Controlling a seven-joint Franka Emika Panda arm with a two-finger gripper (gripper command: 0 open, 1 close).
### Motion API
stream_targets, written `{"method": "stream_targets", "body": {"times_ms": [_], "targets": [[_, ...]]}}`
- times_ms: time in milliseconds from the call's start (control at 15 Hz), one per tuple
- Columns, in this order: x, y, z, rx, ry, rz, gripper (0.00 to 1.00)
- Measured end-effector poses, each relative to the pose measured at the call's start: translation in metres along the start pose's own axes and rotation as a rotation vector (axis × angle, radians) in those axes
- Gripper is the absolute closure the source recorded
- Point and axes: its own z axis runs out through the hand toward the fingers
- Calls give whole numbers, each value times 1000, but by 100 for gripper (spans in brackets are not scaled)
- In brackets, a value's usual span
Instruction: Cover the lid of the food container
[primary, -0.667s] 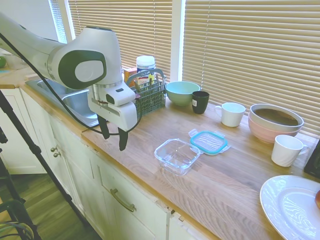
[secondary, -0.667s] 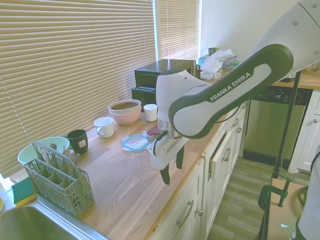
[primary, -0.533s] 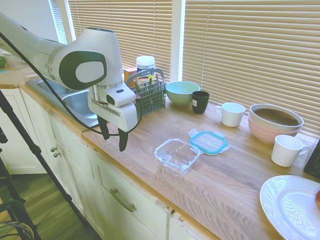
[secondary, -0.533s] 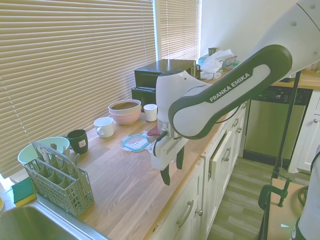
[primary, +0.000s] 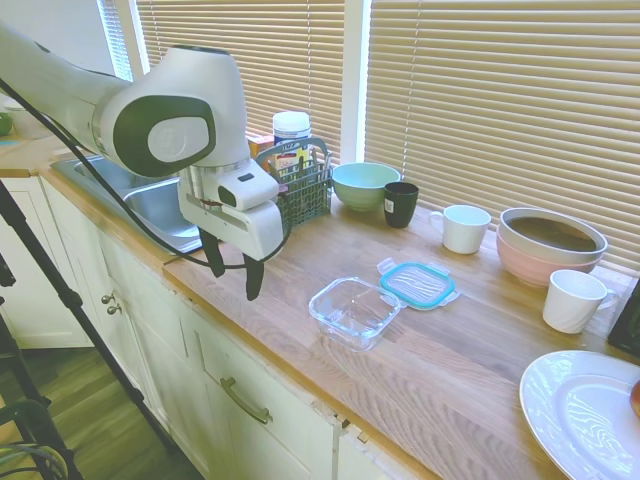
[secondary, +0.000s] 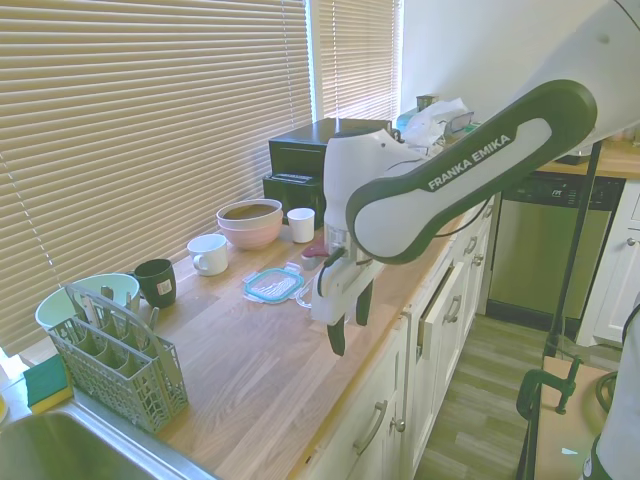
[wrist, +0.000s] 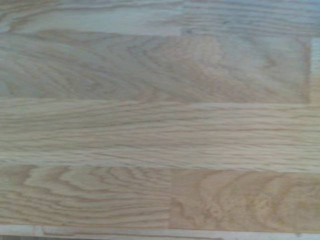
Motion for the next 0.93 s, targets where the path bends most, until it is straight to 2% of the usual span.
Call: {"method": "stream_targets", "body": {"times_ms": [333, 667, 933], "targets": [[49, 35, -30, 86, -16, 18, 0], [119, 71, -74, 179, -70, 43, 0], [175, 66, -93, 222, -92, 48, 0]]}}
